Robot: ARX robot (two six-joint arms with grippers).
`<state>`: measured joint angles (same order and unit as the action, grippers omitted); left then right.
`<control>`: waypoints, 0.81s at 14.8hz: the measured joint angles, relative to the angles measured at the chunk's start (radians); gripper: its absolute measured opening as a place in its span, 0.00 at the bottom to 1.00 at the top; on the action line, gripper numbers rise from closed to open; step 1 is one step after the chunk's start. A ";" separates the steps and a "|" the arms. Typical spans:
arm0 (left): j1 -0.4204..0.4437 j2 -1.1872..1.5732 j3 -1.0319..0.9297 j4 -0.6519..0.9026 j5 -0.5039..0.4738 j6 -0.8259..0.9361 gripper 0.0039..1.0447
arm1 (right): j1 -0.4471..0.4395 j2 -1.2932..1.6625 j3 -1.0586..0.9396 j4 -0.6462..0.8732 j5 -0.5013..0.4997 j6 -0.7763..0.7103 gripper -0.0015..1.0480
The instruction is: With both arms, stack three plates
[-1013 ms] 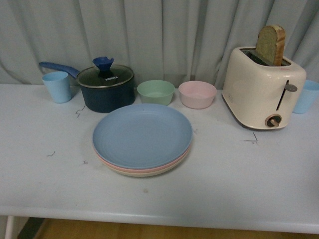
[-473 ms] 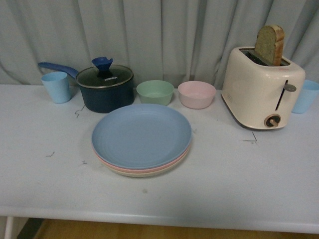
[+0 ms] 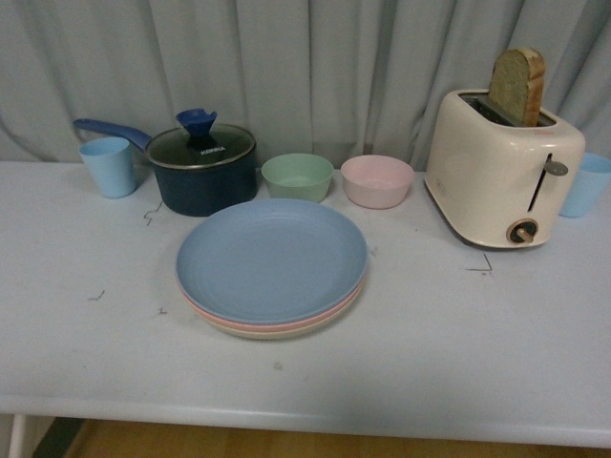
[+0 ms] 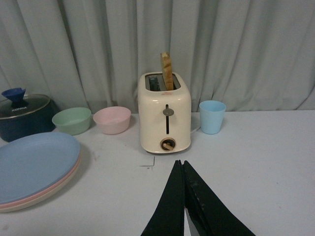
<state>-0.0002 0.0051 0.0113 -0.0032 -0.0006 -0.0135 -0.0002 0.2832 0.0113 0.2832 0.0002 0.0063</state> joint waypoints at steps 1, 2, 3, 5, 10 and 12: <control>0.000 0.000 0.000 0.000 0.000 0.000 0.94 | 0.000 -0.024 0.000 -0.019 0.000 0.000 0.02; 0.000 0.000 0.000 0.000 0.000 0.000 0.94 | 0.000 -0.045 0.000 -0.042 0.000 0.000 0.02; 0.000 0.000 0.000 0.000 0.000 0.000 0.94 | 0.000 -0.061 0.000 -0.060 0.000 0.000 0.02; 0.000 0.000 0.000 0.000 0.000 0.000 0.94 | 0.000 -0.097 0.000 -0.094 0.000 0.000 0.02; 0.000 0.000 0.000 0.000 0.001 0.000 0.94 | 0.000 -0.278 0.000 -0.290 0.000 -0.001 0.02; 0.000 0.000 0.000 0.000 0.000 0.000 0.94 | 0.000 -0.280 0.000 -0.286 0.000 -0.002 0.03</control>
<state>-0.0002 0.0051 0.0113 -0.0029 -0.0006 -0.0135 -0.0002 0.0036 0.0116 -0.0032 0.0002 0.0048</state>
